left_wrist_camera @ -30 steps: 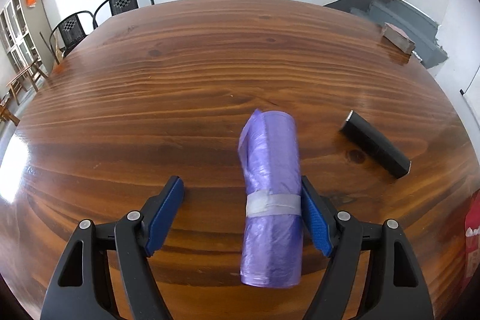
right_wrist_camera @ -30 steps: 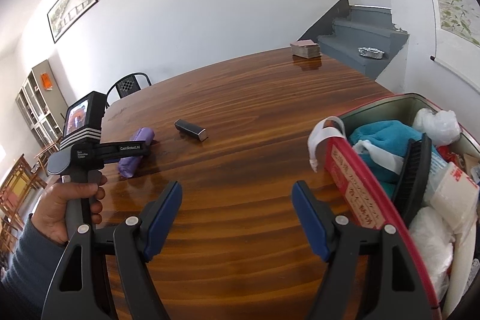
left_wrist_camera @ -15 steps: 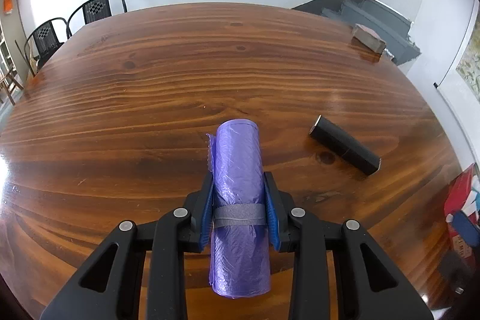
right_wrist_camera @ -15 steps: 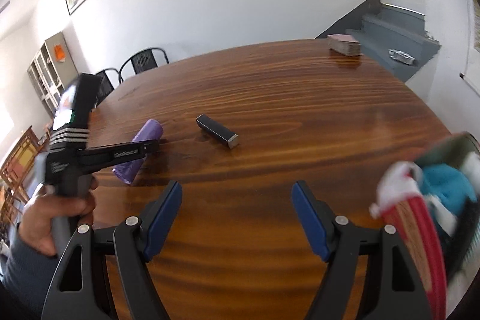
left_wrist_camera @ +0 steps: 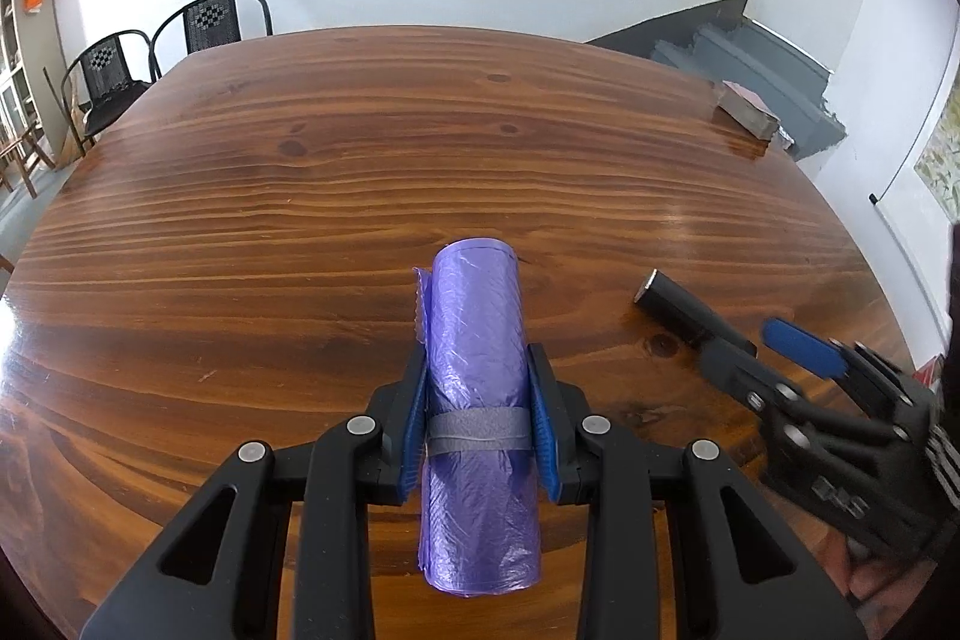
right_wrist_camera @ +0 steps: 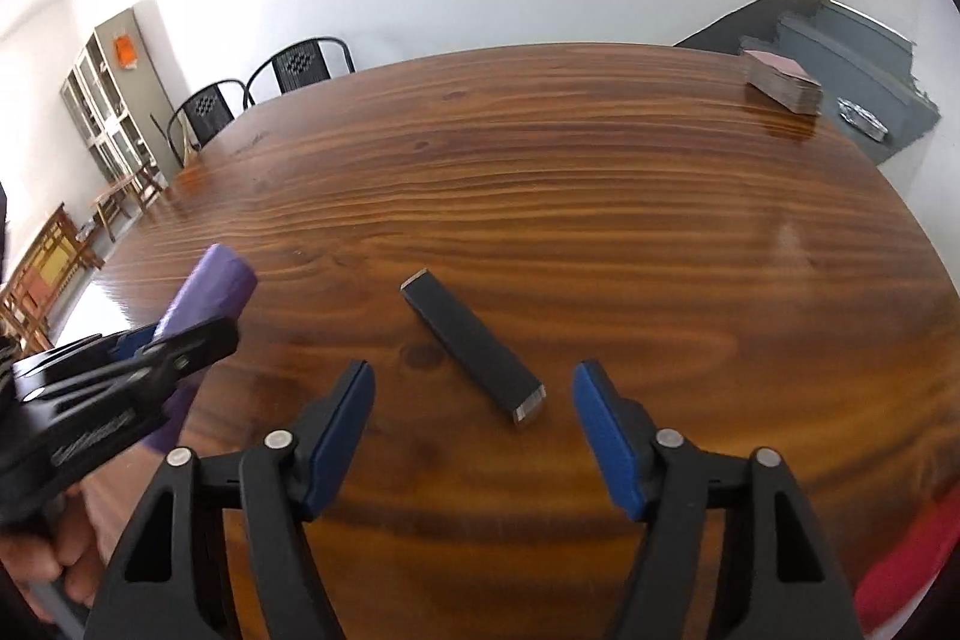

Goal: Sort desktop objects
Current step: 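Grasp the purple bag roll with the left tool while the right grasps the black box, then carry the purple roll and black box into the pink tin and open both tools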

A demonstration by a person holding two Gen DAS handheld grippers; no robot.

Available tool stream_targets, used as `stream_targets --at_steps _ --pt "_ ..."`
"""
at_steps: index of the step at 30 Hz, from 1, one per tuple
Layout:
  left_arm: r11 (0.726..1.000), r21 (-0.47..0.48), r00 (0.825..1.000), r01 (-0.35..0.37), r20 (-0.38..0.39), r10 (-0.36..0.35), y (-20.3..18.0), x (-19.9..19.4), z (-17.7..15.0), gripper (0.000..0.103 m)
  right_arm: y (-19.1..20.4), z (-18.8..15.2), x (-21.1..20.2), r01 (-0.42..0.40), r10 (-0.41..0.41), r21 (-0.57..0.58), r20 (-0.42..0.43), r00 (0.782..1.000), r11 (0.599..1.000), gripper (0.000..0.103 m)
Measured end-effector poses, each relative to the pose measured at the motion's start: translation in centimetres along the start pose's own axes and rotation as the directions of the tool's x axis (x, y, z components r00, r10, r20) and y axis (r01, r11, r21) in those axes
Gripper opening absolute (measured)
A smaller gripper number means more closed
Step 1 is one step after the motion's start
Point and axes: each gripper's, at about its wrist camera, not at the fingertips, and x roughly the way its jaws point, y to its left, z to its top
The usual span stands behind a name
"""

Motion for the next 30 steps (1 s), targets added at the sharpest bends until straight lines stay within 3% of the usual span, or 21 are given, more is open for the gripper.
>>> stream_targets --at_steps 8,11,13,20,30 --pt "1.000 -0.023 1.000 -0.006 -0.012 0.005 0.4 0.2 -0.1 0.033 1.0 0.4 2.4 0.032 -0.034 -0.062 -0.041 0.999 0.998 0.051" --pt "1.000 -0.024 1.000 -0.002 -0.023 0.002 0.2 0.5 -0.3 0.033 1.0 0.2 2.2 0.034 -0.036 -0.060 -0.040 0.999 0.998 0.038" --pt "1.000 -0.016 1.000 -0.003 -0.023 0.003 0.0 0.5 -0.3 0.033 0.7 0.3 2.0 0.028 -0.031 -0.054 -0.040 0.999 0.998 0.024" --pt "1.000 -0.004 1.000 0.009 -0.016 -0.009 -0.6 0.0 -0.3 0.033 0.5 -0.2 1.2 0.002 -0.002 -0.013 -0.036 0.999 1.000 0.022" --pt "0.998 0.022 0.998 0.055 0.012 -0.055 -2.2 -2.0 -0.4 0.033 0.9 -1.4 -3.0 -0.026 0.025 0.033 0.038 0.999 0.999 0.022"
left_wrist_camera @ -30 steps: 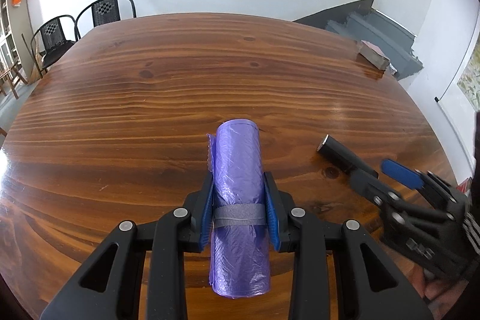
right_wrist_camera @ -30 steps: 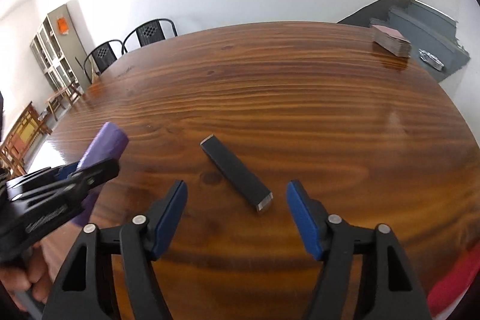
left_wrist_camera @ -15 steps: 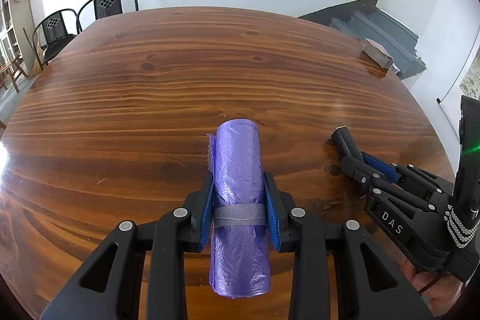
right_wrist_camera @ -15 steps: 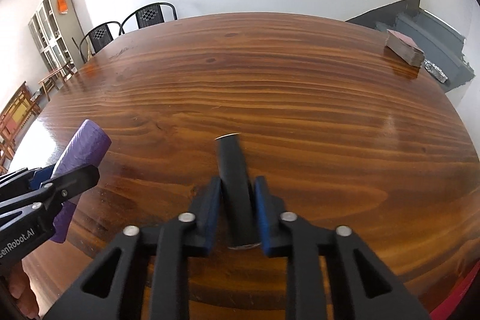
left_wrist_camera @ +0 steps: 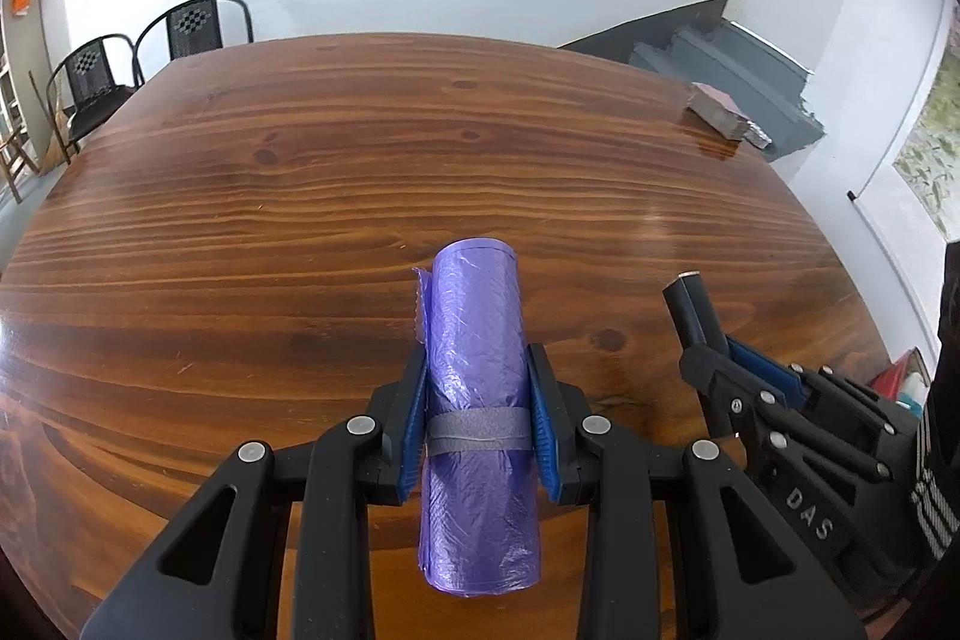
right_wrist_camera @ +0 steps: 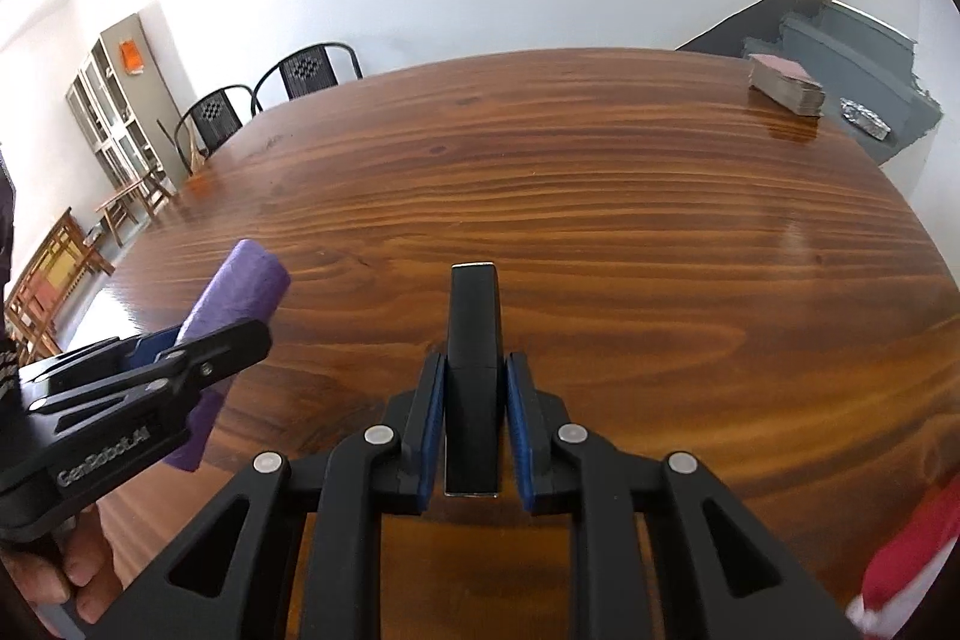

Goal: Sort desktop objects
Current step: 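Carry the purple roll and black box into the pink tin and open both tools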

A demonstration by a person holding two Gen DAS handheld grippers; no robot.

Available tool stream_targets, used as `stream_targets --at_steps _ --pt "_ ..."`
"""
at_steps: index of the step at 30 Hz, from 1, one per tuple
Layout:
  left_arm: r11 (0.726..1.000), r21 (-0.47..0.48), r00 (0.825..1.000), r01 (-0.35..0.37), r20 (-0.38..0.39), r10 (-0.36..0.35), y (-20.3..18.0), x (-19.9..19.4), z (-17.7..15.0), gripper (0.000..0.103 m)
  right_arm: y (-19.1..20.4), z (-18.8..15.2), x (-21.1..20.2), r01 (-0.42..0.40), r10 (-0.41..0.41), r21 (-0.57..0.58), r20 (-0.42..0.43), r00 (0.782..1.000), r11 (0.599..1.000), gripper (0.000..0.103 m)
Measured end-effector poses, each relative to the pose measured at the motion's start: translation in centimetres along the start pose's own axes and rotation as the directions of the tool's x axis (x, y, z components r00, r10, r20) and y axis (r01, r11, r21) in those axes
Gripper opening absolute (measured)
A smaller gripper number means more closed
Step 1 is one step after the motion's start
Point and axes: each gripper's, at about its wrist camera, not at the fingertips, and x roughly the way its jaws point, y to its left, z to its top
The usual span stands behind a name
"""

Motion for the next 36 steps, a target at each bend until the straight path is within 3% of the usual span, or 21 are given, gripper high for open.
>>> stream_targets --at_steps 8,16,27,36 --pt "0.999 0.035 0.999 0.039 0.029 -0.040 -1.7 -1.7 -0.1 0.033 -0.2 -1.2 -4.7 0.005 -0.011 0.062 0.095 0.995 0.998 0.022" --pt "0.993 0.087 0.995 0.075 0.055 -0.080 -3.9 -3.3 -0.6 0.033 0.1 -3.2 -8.8 0.066 -0.084 0.103 0.189 0.978 0.993 0.022" --pt "0.981 0.174 0.989 0.084 0.103 -0.103 -6.8 -5.5 -1.7 0.033 -1.7 -5.4 -13.4 0.105 -0.143 0.166 0.234 0.962 0.981 0.022" --pt "0.964 0.243 0.986 0.110 0.099 -0.137 -9.4 -6.1 -3.1 0.033 -4.6 -8.4 -18.0 0.142 -0.213 0.253 0.279 0.936 0.957 0.022"
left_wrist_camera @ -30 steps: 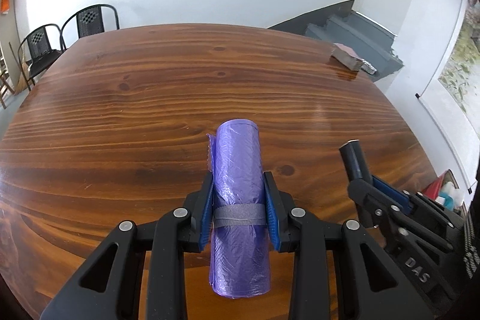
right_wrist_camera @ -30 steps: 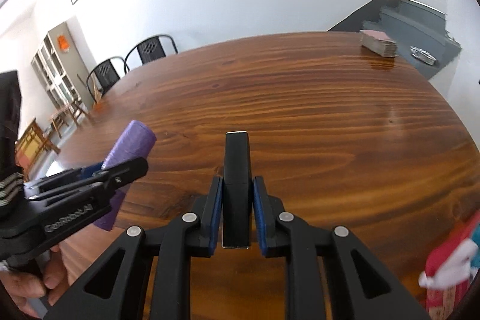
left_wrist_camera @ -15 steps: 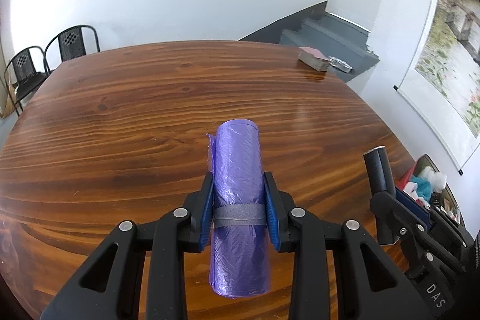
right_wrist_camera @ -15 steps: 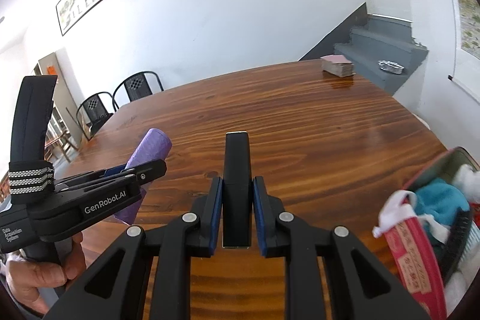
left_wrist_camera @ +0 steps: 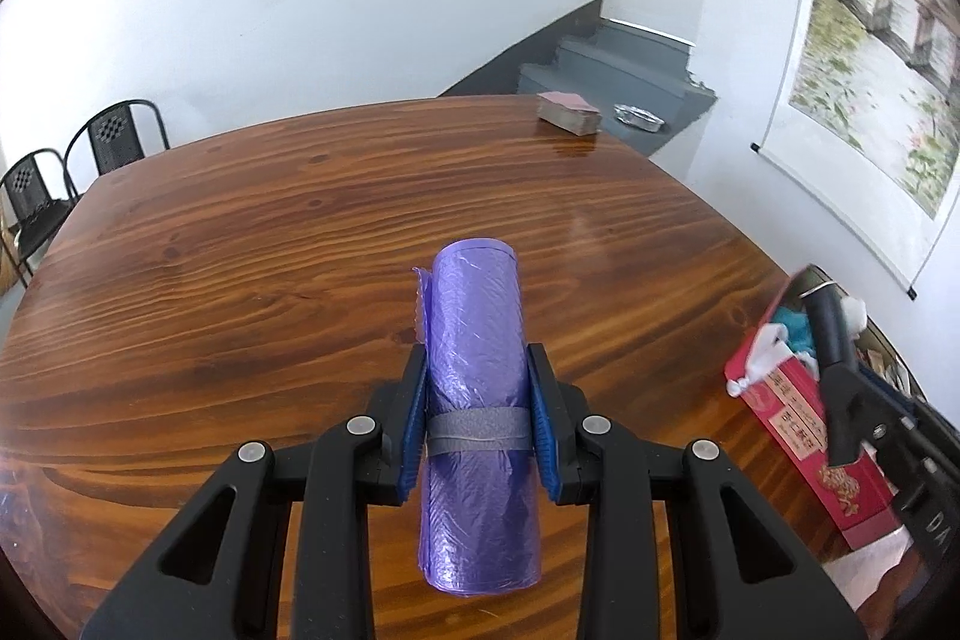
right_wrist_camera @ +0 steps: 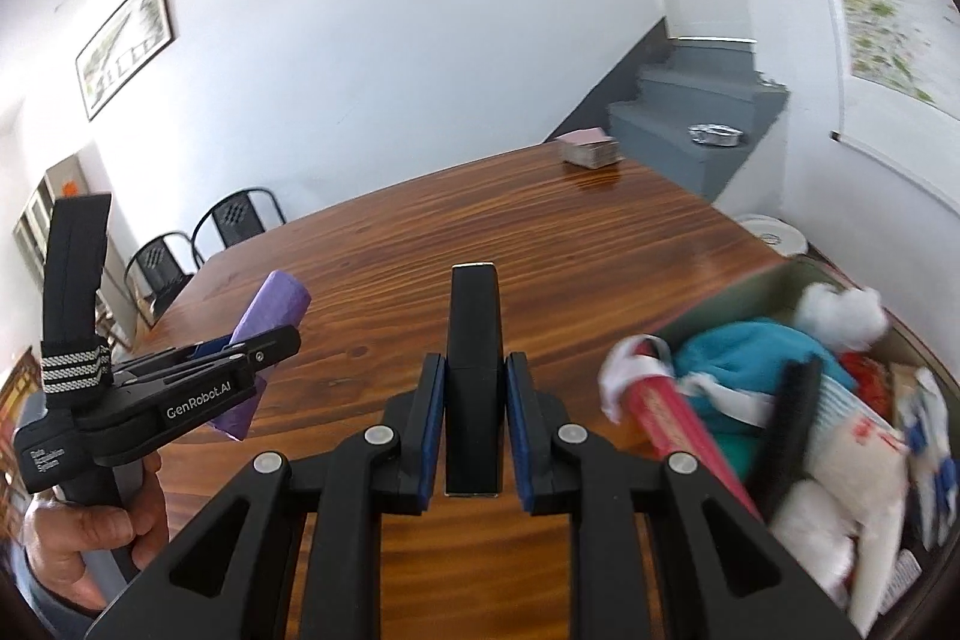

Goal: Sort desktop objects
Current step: 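Carry the purple roll and black box into the pink tin and open both tools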

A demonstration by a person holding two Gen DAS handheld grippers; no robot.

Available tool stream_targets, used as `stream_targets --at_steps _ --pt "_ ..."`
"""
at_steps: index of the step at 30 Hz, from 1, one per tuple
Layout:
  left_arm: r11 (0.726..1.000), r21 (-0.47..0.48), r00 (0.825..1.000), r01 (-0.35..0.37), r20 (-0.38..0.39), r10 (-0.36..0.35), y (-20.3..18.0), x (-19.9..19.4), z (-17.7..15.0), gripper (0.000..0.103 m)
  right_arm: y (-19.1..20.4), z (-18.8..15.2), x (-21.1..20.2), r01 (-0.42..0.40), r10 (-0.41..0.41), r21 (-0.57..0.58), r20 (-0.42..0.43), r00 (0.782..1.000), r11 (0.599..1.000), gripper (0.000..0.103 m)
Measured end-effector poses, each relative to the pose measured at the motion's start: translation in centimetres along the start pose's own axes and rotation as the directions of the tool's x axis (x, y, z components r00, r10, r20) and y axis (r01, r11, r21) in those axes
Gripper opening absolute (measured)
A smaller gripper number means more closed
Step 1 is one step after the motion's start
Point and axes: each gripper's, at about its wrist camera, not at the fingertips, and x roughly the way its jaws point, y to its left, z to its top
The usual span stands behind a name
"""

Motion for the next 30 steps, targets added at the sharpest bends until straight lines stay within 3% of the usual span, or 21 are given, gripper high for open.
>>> stream_targets --at_steps 17,30 --pt "0.986 0.147 0.997 0.075 -0.020 -0.072 -9.0 -0.4 -2.0 0.033 -9.5 -1.6 -7.5 0.140 -0.153 0.143 0.086 0.984 0.980 0.022" --pt "0.948 0.275 0.986 0.164 -0.027 -0.163 -18.0 -0.4 -1.5 0.033 -14.9 -2.7 -10.3 0.181 -0.207 0.227 0.098 0.973 0.957 0.022"
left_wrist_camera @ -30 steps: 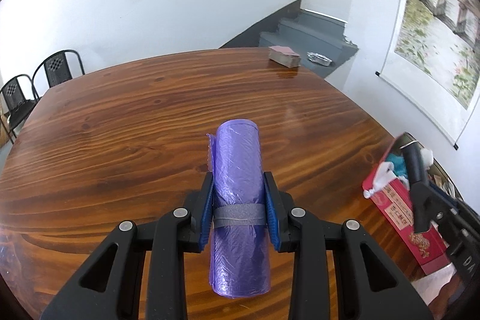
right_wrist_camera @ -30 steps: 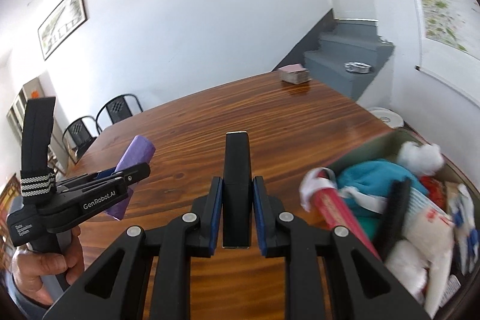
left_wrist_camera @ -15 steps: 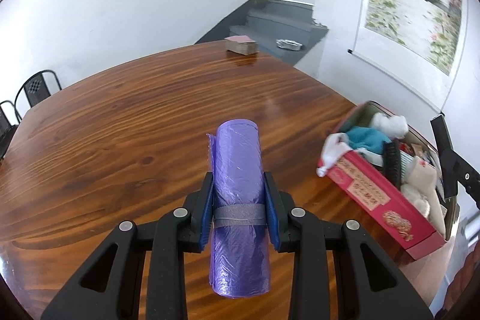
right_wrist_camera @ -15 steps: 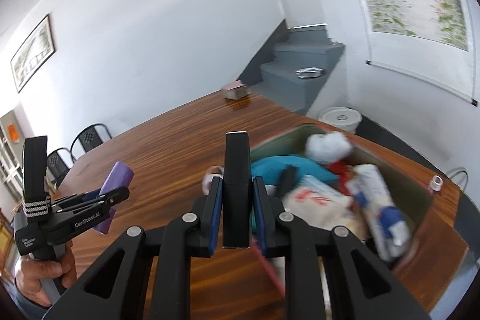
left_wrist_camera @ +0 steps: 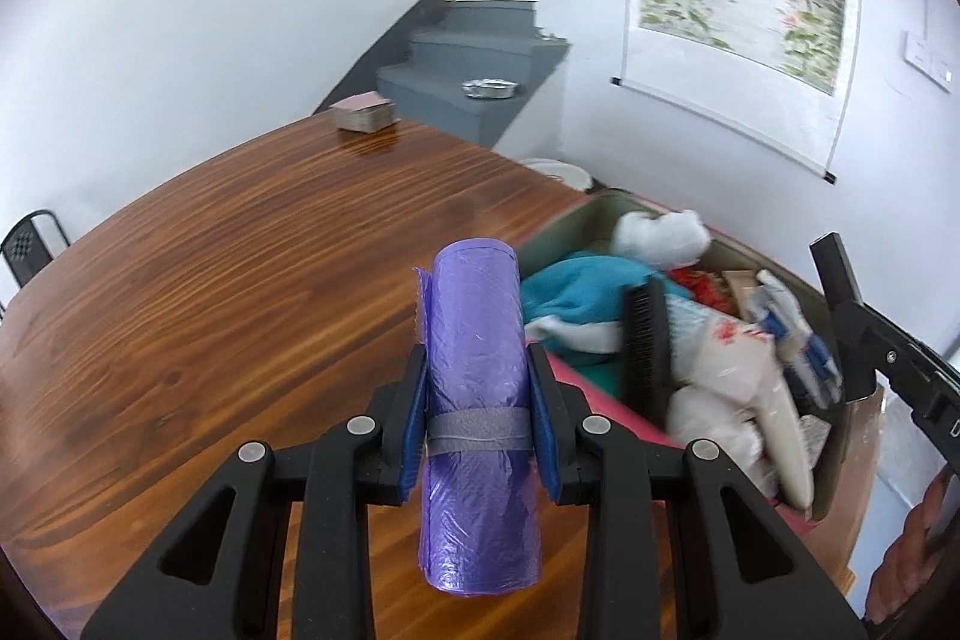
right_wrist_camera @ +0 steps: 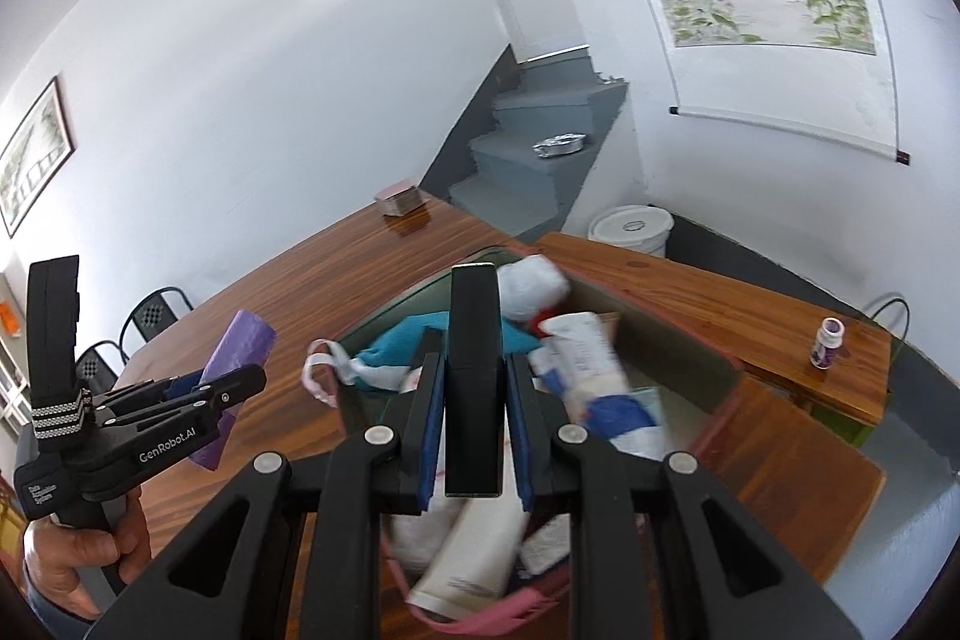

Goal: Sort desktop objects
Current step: 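Carry the purple roll and black box into the pink tin and open both tools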

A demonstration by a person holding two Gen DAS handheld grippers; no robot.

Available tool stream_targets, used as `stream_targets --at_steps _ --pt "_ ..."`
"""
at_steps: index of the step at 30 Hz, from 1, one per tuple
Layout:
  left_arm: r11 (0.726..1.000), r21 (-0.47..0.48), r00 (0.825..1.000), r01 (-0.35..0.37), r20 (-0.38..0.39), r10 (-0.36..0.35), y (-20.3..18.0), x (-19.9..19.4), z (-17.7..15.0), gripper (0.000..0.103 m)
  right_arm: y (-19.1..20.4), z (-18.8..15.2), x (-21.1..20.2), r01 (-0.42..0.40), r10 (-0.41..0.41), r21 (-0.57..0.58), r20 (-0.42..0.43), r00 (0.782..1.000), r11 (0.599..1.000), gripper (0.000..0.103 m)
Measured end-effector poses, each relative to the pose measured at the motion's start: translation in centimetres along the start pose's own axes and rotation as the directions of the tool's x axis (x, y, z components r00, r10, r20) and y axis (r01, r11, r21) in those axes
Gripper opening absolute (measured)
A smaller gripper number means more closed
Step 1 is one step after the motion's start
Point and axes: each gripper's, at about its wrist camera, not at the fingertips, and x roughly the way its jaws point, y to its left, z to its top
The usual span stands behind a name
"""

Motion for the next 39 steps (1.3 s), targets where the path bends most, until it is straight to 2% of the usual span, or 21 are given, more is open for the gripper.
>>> stream_targets --at_steps 8,18,25,27,39 --pt "0.991 -0.003 0.990 0.135 -0.036 -0.135 -3.3 1.6 1.2 0.033 -1.7 -0.2 -0.7 0.014 -0.014 0.016 0.000 1.000 1.000 0.022" --pt "0.969 -0.026 0.967 0.246 -0.062 -0.247 -5.3 3.3 2.4 0.033 -2.2 -0.2 0.1 -0.006 0.006 0.013 -0.024 1.000 1.000 0.022" --pt "0.964 -0.034 0.959 0.265 -0.092 -0.267 -6.2 5.2 2.6 0.033 -2.3 -0.6 0.7 -0.022 0.022 0.011 -0.050 0.999 1.000 0.022" --pt "0.961 -0.059 0.957 0.271 -0.088 -0.275 -5.9 5.5 2.7 0.038 -2.2 -0.6 0.8 -0.020 0.020 0.002 -0.053 0.998 1.000 0.022" --pt "0.955 -0.082 0.954 0.286 -0.072 -0.292 -4.9 5.1 2.7 0.040 -1.2 -0.5 1.8 -0.012 0.008 -0.046 -0.097 0.995 0.999 0.023"
